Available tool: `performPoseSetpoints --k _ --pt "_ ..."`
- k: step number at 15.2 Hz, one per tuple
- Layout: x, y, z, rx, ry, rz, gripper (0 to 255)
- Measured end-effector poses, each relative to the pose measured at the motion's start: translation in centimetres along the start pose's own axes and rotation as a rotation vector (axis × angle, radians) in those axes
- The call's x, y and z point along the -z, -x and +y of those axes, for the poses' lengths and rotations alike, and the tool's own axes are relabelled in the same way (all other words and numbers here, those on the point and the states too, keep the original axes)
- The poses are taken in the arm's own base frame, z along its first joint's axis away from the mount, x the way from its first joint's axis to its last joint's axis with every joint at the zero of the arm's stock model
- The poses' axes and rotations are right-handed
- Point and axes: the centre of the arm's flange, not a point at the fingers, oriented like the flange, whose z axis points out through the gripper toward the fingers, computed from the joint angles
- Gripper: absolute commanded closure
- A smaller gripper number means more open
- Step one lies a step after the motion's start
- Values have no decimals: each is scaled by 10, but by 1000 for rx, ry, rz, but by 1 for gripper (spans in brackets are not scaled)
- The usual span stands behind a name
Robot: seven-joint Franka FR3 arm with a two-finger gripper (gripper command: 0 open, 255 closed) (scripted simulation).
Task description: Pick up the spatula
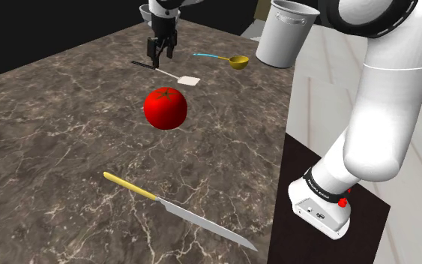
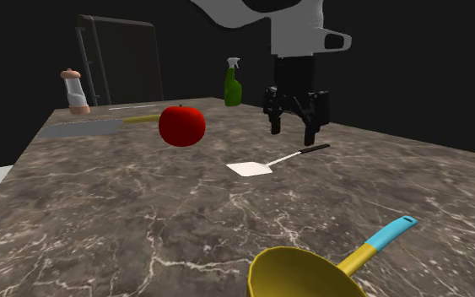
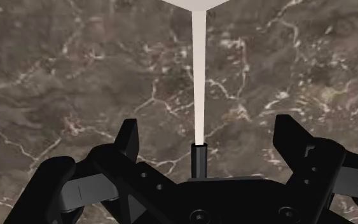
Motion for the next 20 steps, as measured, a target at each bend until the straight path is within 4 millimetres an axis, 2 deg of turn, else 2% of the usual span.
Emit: performPoseSetpoints --k 5,6,16,20 --pt "-26 2 1 2 0 1 0" --pt "-28 2 1 2 -1 0 255" --pt "-30 2 1 2 0 1 255" --pt "-14 1 0 2 0 1 255"
